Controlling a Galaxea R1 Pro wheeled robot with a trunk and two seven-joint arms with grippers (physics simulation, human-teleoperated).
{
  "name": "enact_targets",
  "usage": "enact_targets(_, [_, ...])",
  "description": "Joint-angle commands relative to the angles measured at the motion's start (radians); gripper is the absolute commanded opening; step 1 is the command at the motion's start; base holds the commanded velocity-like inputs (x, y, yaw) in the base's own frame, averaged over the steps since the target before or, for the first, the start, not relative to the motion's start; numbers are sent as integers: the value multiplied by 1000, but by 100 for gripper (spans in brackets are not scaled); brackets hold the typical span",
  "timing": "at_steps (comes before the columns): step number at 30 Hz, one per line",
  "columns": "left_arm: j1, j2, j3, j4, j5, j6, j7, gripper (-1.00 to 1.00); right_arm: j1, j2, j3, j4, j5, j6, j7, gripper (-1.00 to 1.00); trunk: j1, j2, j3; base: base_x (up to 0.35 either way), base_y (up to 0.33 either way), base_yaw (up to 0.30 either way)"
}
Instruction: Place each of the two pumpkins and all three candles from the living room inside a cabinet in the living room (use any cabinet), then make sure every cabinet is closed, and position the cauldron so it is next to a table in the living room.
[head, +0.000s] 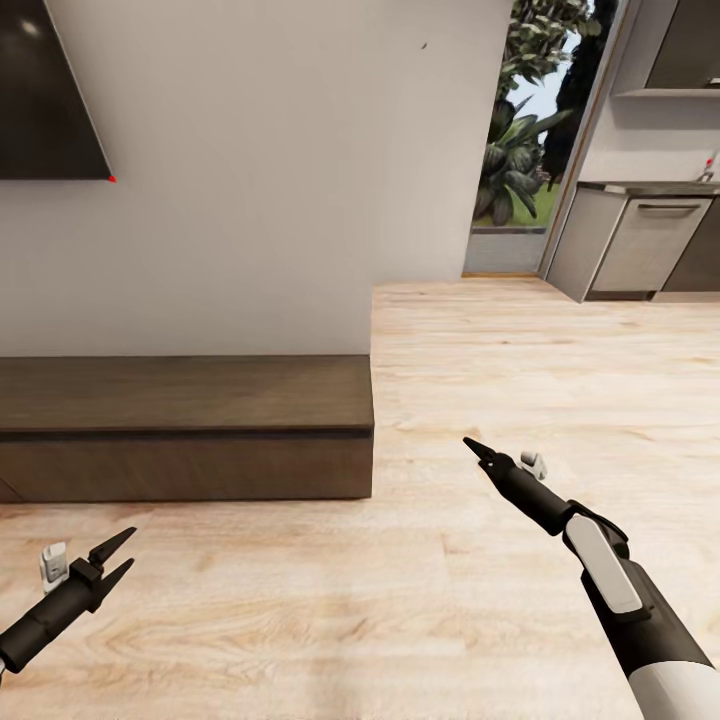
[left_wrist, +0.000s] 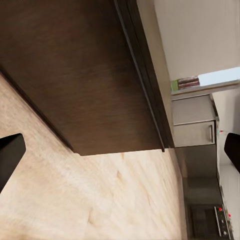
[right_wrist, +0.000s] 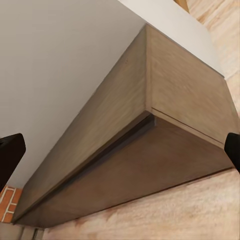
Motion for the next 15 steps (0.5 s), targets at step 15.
enact_targets(15, [-1,5,2,1,3,8,2,100,0,0,-2,2,-5,6,2,100,0,0,-1,121,0,0])
